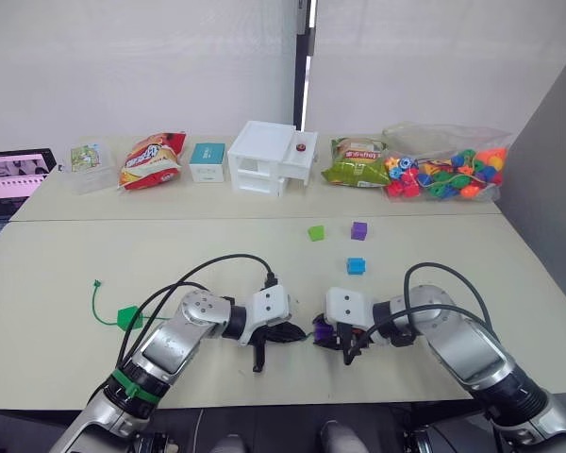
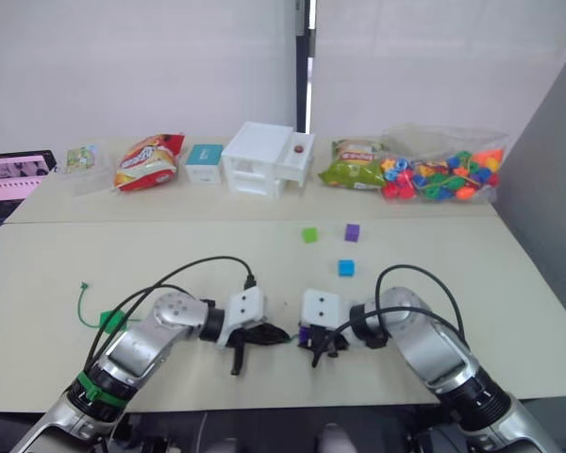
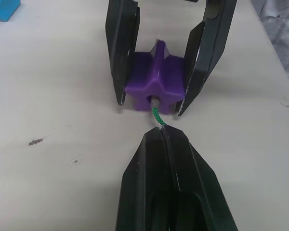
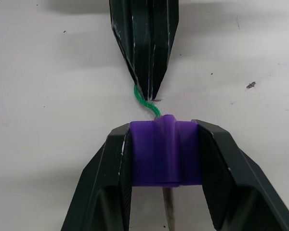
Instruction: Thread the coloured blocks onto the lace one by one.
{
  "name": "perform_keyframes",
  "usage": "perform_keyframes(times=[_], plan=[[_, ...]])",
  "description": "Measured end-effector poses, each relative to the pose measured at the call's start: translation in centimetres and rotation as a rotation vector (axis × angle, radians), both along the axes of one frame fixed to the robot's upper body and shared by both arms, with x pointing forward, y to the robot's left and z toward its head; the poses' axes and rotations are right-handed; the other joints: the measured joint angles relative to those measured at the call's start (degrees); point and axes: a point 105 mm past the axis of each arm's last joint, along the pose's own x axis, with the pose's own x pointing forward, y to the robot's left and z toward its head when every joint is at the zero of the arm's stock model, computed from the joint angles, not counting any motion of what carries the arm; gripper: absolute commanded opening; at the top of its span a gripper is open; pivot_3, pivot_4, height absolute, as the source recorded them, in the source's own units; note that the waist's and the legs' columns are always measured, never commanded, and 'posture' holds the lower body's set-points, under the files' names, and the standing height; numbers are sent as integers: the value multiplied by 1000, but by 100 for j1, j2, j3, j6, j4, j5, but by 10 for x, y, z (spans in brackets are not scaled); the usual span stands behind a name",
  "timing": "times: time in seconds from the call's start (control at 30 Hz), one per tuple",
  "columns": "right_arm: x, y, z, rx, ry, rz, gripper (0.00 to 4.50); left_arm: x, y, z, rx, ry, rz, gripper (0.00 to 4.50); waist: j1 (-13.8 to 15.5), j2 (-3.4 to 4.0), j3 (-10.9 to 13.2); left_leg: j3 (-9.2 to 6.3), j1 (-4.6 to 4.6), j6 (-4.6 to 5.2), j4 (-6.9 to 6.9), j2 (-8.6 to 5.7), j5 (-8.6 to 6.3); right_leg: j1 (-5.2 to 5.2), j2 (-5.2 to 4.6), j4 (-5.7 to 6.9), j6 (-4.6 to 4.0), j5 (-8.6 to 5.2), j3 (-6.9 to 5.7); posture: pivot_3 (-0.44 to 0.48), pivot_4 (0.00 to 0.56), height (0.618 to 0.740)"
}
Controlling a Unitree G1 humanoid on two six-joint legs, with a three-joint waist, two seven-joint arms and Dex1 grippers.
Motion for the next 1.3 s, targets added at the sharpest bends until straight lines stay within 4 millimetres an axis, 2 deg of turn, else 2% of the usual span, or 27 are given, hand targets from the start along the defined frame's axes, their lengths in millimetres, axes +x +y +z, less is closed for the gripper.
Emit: perform_keyframes(times=[0.1,0.2,0.47,0.57,0.6,0.63,0.73,0.77,0.83,0.93,1.1,1.2,1.3], plan=[[0,0,0,-1,-1,-3,1383,6,-10,6,-17,-25,1,0,6,-1,-1,0,0,0,1,-1,0,2,-1,-2,0,0,0,0,150,740],[0,-1,0,-2,-1,-7,1383,7,-14,3,-14,-19,8,0,-1,-1,-1,-1,1,0,0,0,0,1,0,0,0,0,-1,0,150,740],[2,-2,0,-4,-7,-17,1383,7,-13,4,7,1,17,0,6,-1,-2,0,1,0,4,-1,0,5,-1,-2,0,0,0,0,150,740],[3,-1,0,-1,-7,-23,1383,8,-12,6,-2,16,34,795,-2,-1,-2,0,1,0,3,0,0,4,0,-1,0,0,0,0,150,740],[3,-1,0,3,-4,-28,2183,8,-10,7,-9,28,38,1218,-8,-1,-2,-1,2,0,3,1,0,4,1,-1,0,0,0,0,150,740],[3,0,0,5,-3,-32,2394,7,-10,9,-19,34,34,1443,-11,-1,-2,0,2,0,3,1,0,4,1,0,0,0,0,0,150,740],[6,-2,-1,13,-1,-65,3489,-1,-10,20,-48,43,-19,2556,-2,-1,-1,0,-1,-1,3,0,1,1,-1,1,0,0,0,0,150,740],[7,-3,0,14,-2,-69,3712,-2,-9,21,-44,41,-26,2806,0,-1,-1,0,-1,-1,2,0,0,1,-1,-1,0,0,0,0,150,740],[6,-6,1,22,10,-82,4452,-1,-4,22,-25,34,-28,3516,4,-1,-1,-1,-2,-1,0,0,0,-1,-1,-1,0,0,0,0,150,740],[1,-17,3,16,23,-109,4500,3,-5,24,8,-22,-40,4437,43,-2,-1,-1,-10,-1,2,-3,0,-2,-3,-5,0,0,0,0,150,740],[-8,-34,13,15,23,-127,4500,3,-24,20,23,-48,-79,4478,102,-3,0,0,-12,0,3,-3,0,0,-3,-15,0,0,-1,0,150,740],[-12,-44,10,-4,38,-150,4500,3,-38,9,31,-36,-95,4478,119,-3,0,2,-12,0,3,-3,0,-1,-2,-17,0,0,1,0,150,740],[-11,-50,7,-17,35,-165,4500,5,-43,1,59,-44,-98,4478,95,-3,0,5,-9,0,2,-2,0,-1,0,-15,0,0,2,0,150,740]])
